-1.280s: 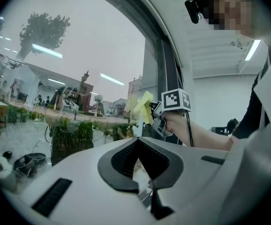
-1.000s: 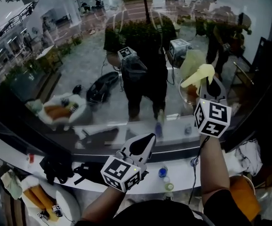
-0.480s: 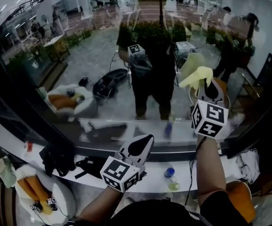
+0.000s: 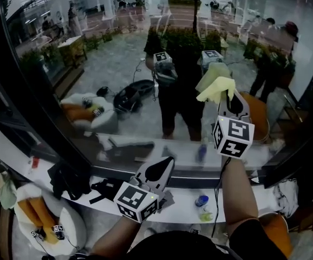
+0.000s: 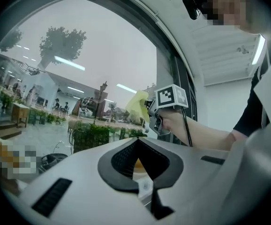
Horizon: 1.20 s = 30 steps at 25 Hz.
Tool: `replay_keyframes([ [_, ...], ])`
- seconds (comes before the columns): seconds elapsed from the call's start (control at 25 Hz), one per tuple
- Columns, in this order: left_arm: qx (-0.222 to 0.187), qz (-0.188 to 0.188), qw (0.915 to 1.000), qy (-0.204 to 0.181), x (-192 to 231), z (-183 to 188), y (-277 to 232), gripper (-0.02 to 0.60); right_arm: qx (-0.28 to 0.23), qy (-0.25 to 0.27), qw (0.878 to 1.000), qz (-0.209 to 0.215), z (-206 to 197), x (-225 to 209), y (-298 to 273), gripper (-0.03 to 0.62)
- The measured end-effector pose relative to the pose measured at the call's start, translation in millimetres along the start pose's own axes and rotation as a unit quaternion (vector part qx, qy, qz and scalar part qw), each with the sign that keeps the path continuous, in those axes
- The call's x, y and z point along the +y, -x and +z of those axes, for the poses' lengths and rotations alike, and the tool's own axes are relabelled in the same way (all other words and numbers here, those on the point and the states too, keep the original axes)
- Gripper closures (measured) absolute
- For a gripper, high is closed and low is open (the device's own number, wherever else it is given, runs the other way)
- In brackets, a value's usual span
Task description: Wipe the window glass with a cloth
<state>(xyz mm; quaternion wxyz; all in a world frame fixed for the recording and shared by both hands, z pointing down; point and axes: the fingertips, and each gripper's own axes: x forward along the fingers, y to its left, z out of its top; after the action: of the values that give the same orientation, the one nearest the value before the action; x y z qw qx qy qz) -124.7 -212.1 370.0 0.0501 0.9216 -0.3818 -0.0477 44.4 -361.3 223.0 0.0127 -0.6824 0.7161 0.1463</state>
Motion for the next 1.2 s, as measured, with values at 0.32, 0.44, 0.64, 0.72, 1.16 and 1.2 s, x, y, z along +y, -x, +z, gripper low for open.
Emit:
replay_keyframes([
  [0.32,-0.002,0.037,0.9993,-0.001,52,2,56,0.583,-0.01,-0.004,0.999,0.034,13,85,-15,0.557],
  [0.44,-0.002,0.051,0.9987,-0.001,70,4,78,0.583,-0.009,0.0,0.998,0.059,16,128,-20,0.557],
  [0.64,0.003,0.076,0.9971,-0.003,102,-2,113,0.583,-0.01,-0.018,0.997,0.075,11,179,-27,0.557],
  [0.72,0.004,0.086,0.9963,0.0,113,-3,125,0.583,-0.007,-0.025,0.996,0.084,9,195,-29,0.557],
  [1.16,0.01,0.1,0.995,0.007,139,-11,156,0.583,0.0,-0.042,0.992,0.119,4,255,-37,0.557],
  [1.2,0.01,0.099,0.995,0.007,140,-12,156,0.583,0.0,-0.041,0.992,0.121,3,258,-37,0.557],
])
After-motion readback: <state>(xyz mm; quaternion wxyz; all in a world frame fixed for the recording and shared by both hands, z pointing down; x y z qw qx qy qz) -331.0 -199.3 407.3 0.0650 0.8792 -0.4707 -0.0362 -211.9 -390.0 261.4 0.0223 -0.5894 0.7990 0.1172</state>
